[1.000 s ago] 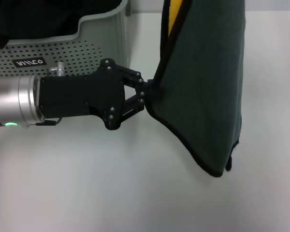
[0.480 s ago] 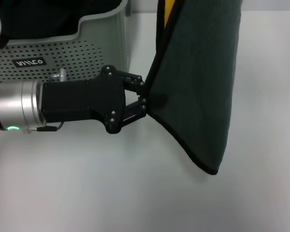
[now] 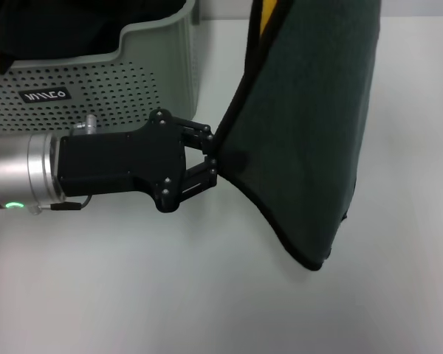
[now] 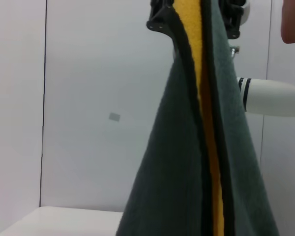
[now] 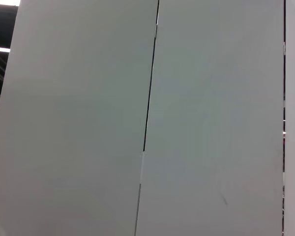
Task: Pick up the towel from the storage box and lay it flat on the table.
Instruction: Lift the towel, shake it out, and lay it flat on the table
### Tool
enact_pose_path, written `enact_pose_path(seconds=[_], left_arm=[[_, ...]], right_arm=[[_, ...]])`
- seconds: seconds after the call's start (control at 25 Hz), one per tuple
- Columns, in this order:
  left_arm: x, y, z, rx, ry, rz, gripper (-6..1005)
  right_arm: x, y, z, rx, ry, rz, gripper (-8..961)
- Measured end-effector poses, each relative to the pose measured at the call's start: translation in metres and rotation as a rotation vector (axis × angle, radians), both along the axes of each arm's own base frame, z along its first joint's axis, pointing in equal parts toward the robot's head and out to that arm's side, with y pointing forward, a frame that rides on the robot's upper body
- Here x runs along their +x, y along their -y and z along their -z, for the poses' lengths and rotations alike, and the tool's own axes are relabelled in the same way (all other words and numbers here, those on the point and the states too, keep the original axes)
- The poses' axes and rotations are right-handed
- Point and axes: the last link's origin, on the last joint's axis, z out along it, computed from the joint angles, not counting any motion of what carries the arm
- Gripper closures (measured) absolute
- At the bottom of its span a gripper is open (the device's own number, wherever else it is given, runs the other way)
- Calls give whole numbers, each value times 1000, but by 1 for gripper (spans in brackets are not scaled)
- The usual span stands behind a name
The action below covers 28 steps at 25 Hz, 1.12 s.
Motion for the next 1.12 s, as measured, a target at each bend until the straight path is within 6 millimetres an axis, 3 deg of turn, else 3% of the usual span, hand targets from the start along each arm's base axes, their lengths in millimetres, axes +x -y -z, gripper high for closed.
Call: enact_pose_path(seconds=[1.12], left_arm=[[-7, 3, -1, -21, 32, -48, 879]], right_arm=[[16, 21, -11, 36, 1, 8, 939]])
